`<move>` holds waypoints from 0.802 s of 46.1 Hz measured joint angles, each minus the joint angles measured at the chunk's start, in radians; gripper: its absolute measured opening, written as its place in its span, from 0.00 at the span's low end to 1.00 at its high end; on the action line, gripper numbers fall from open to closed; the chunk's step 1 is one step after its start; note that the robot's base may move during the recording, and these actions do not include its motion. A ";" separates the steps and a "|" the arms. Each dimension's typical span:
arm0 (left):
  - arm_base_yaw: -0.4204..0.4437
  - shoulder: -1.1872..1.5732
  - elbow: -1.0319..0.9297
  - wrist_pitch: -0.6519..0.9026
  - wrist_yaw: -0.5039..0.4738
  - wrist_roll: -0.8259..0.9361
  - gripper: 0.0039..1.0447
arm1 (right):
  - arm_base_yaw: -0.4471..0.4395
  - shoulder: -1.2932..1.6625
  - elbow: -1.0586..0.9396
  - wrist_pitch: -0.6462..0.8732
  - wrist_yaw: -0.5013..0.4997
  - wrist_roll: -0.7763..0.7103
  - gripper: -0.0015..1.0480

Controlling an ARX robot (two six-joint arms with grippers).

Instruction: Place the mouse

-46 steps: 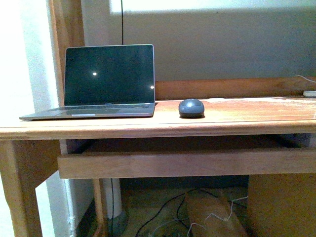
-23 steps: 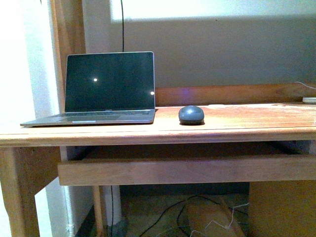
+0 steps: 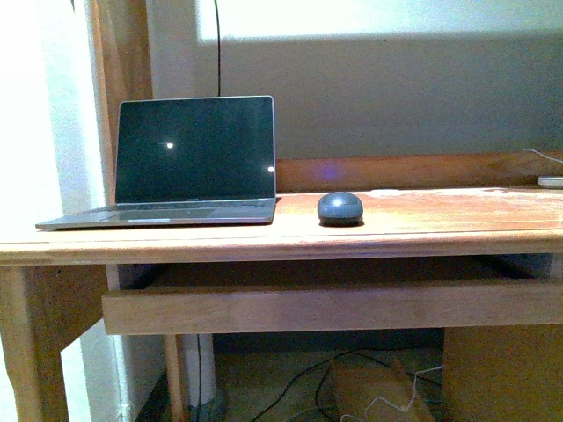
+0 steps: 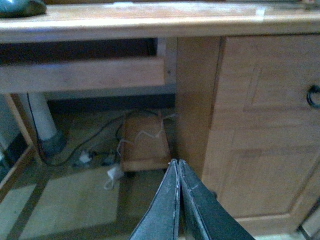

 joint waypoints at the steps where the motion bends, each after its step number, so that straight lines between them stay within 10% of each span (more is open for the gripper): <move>1: 0.000 0.000 0.000 0.000 0.000 0.000 0.93 | 0.000 0.000 0.000 0.000 -0.001 0.000 0.03; 14: 0.000 0.000 0.000 0.000 0.000 0.000 0.93 | 0.000 -0.003 0.000 -0.002 0.000 0.000 0.03; 37: 0.000 0.000 0.000 0.000 0.000 0.000 0.93 | 0.000 -0.003 0.000 -0.002 0.000 -0.002 0.80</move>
